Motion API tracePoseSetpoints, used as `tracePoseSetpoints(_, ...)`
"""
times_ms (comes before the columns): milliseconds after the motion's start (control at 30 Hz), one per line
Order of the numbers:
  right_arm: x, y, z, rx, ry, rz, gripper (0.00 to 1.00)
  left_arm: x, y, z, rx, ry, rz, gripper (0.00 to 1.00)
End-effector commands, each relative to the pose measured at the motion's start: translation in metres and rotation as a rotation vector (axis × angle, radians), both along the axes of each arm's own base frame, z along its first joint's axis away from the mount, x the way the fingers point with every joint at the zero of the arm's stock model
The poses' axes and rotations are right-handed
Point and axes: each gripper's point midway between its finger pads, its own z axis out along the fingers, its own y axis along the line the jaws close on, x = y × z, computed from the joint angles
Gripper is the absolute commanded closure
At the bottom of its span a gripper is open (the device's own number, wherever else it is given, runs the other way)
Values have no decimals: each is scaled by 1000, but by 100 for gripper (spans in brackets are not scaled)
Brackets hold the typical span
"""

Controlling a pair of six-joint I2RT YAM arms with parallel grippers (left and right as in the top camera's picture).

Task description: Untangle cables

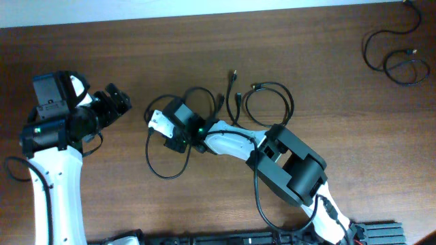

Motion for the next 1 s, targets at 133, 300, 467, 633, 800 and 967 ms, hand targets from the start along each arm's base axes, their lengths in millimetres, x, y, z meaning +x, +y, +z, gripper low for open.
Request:
tracePoseSetpoints(133,65,-106,197,110,-214,-278,96,1,4,9,20,-24,7,1)
tracePoseSetpoints(300,42,-280,431,446,-586,-614,96,1,4,9,20,-24,7,1)
tracePoseSetpoints(467,-34,-397,527,556,-879,-860,96,1,4,9,20,-24,7,1)
tracePoseSetpoints(633,-19,-434,517,492,-885,-975,96,1,4,9,20,-24,7,1)
tracePoseSetpoints(800,50,-402,484,629,-685,-843,96,1,4,9,20,-24,7,1)
tracePoseSetpoints(967,6,-346,556,821,-869,-387,96,1,4,9,20,-24,7,1)
